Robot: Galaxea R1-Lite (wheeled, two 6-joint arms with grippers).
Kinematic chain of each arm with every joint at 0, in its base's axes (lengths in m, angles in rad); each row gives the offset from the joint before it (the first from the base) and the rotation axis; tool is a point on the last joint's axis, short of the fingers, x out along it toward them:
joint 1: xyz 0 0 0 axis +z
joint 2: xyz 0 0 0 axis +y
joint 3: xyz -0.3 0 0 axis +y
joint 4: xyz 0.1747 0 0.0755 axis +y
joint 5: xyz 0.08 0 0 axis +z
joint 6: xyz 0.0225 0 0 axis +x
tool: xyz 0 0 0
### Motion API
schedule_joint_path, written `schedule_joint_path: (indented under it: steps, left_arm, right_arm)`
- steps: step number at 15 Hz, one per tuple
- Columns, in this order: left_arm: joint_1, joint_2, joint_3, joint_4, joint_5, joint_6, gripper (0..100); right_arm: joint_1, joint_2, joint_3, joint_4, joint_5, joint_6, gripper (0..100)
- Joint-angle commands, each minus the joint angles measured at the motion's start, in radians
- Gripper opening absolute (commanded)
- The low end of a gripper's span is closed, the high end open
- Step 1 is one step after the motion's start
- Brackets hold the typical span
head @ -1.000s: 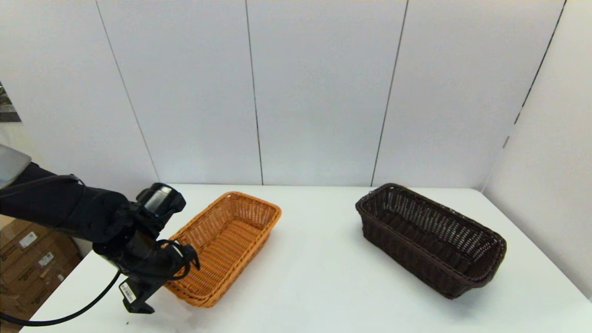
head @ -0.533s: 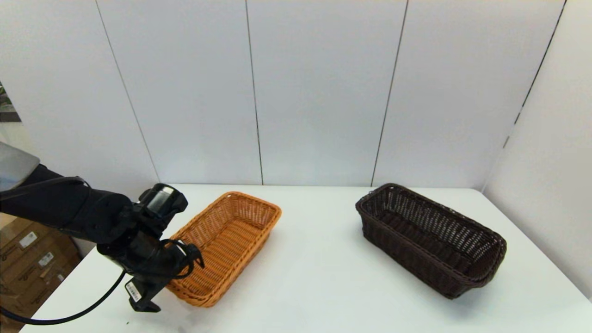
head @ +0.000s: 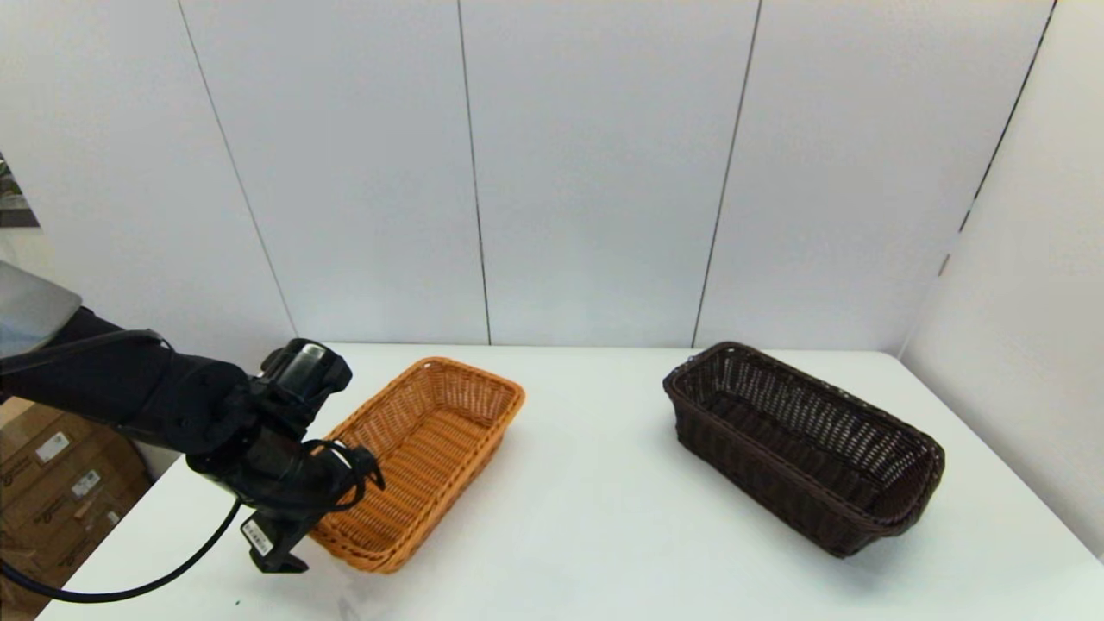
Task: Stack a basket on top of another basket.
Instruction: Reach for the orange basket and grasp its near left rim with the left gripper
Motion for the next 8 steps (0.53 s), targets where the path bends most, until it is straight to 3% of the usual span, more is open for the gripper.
schedule_joint_path:
  steps: [1,2,3,8]
  left_arm:
    - [0.000,0.006,-0.001,-0.017,-0.008,-0.007,100]
    - [0.000,0.006,-0.001,-0.017,-0.007,-0.008,100]
    - [0.000,0.006,-0.001,-0.017,-0.007,-0.019,0]
    - [0.000,0.015,0.002,-0.037,-0.008,-0.022,0]
  right_arm:
    - [0.000,0.001,0.001,0.000,0.000,0.000,100]
    - [0.000,0.001,0.001,0.000,0.000,0.000,100]
    - [0.000,0.001,0.001,0.000,0.000,0.000,100]
    - [0.000,0.001,0.001,0.000,0.000,0.000,100]
